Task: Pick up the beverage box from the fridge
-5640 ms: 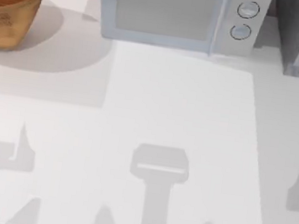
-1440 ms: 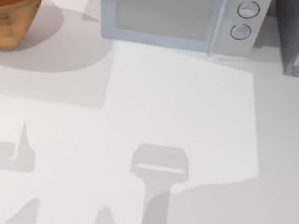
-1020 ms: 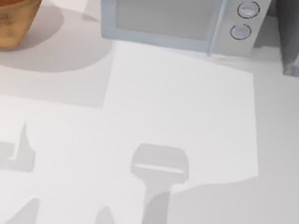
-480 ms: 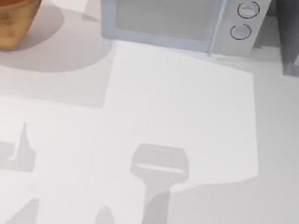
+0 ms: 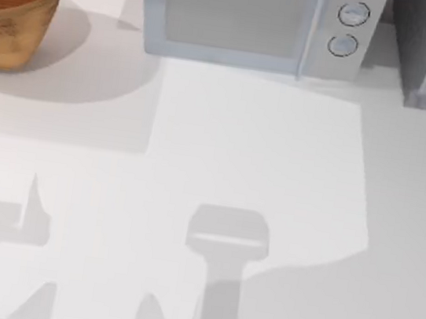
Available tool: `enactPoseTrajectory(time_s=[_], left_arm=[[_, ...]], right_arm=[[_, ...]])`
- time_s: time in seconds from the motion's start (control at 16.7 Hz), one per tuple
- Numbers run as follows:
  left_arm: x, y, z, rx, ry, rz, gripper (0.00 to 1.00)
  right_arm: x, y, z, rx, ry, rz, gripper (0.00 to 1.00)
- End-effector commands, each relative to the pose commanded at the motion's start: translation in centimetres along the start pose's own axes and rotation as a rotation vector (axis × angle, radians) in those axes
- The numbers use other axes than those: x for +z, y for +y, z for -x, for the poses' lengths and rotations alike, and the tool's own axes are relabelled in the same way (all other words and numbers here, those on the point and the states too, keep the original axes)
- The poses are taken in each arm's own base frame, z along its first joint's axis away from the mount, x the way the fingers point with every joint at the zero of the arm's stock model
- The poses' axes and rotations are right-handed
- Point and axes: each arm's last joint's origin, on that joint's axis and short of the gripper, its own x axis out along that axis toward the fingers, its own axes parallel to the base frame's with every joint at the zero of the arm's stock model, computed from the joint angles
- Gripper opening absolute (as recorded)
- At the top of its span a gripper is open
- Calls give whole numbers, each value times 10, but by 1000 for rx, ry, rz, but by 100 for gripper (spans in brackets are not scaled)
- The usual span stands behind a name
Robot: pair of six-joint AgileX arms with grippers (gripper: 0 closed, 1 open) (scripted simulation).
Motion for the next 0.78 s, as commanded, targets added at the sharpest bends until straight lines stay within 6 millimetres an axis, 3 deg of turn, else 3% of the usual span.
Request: enactPoseTrajectory(time_s=[0.42,0.78], left_arm=[[0,0,0,0,0,0,100],[0,0,0,0,0,0,100]], right_arm=[[38,0,0,1,-3,0,0],[40,1,3,11,-13,0,0]])
